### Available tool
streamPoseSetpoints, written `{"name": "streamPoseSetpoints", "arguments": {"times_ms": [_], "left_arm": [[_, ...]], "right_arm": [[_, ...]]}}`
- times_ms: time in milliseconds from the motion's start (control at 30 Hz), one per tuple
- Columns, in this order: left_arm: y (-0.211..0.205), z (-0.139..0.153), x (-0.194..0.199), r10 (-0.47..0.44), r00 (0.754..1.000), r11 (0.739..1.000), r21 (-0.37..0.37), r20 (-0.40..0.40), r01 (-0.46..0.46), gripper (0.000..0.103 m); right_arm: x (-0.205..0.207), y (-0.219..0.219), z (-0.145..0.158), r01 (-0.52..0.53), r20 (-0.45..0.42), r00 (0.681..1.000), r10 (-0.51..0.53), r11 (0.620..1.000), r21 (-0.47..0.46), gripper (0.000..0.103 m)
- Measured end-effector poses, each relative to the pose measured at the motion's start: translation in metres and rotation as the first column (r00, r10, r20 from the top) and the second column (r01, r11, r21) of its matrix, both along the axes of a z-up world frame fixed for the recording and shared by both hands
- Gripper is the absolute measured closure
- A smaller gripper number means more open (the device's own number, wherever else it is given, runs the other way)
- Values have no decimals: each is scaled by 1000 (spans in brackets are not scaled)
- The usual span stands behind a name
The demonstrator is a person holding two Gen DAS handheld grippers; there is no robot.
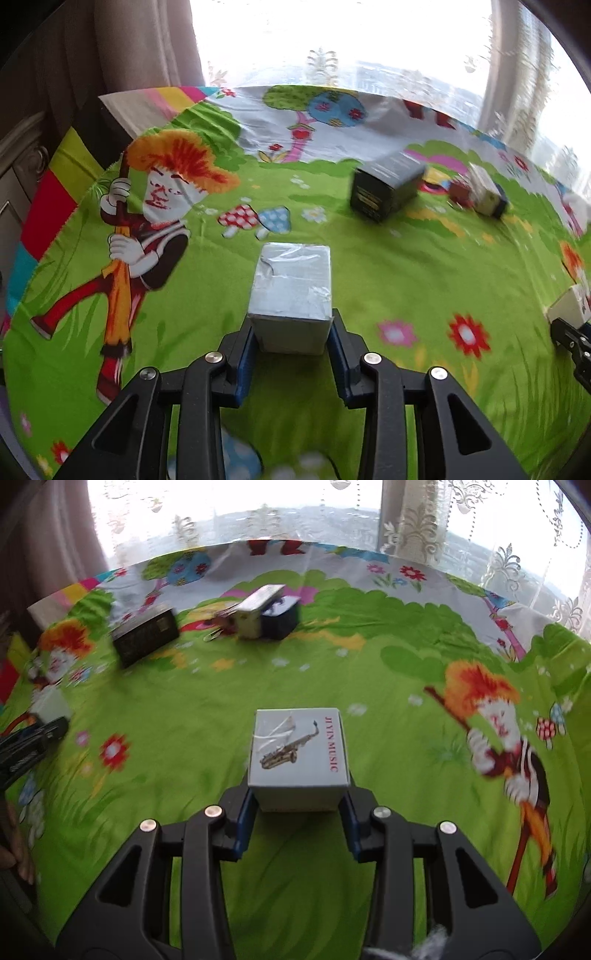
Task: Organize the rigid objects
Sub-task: 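Lift both held boxes and carry them toward the storage box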
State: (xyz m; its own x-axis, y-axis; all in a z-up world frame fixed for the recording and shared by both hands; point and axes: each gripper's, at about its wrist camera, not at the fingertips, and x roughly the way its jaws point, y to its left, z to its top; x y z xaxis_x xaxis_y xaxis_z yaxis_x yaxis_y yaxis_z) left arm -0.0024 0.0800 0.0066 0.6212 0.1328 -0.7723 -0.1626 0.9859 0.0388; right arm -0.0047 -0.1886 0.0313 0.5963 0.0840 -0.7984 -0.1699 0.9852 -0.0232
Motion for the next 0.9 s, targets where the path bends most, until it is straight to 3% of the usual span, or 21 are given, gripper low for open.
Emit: {"name": "streamPoseSetpoints", "arguments": {"times_ms": [133, 267, 400, 467, 533, 633, 733, 900], "left_arm": [[-16, -1, -30, -31, 999, 999, -30, 7, 32, 67], [-41, 0, -57, -81, 997, 997, 11, 11, 81, 67], [-60, 6, -69, -133, 990, 991, -8, -36, 133, 67], [-69, 18, -74, -153, 988, 988, -12, -24, 153, 67], [-83, 44, -86, -185, 982, 983, 17, 48, 184, 67], [-104, 90, -108, -229, 954, 973, 88, 195, 215, 67], [-125, 131, -134, -262, 902, 962, 163, 343, 217, 67], [-141, 165, -165, -298, 823, 952, 214, 483, 219, 67]], "right_arm": [[-33, 11, -2, -41, 12, 999, 41, 999, -20, 59], [-60, 20, -3, -88, 24, 996, 89, 995, -42, 59], [-74, 13, 0, -91, 10, 996, 91, 996, 0, 59], [-82, 8, 10, -74, 44, 996, 72, 997, 35, 59], [-95, -1, 33, -59, 136, 989, 50, 996, 64, 59], [-121, -16, 75, -39, 327, 945, 4, 994, 100, 59], [-147, -25, 107, -26, 477, 878, -32, 993, 115, 59], [-181, -29, 136, -7, 624, 778, -69, 993, 118, 58]]}}
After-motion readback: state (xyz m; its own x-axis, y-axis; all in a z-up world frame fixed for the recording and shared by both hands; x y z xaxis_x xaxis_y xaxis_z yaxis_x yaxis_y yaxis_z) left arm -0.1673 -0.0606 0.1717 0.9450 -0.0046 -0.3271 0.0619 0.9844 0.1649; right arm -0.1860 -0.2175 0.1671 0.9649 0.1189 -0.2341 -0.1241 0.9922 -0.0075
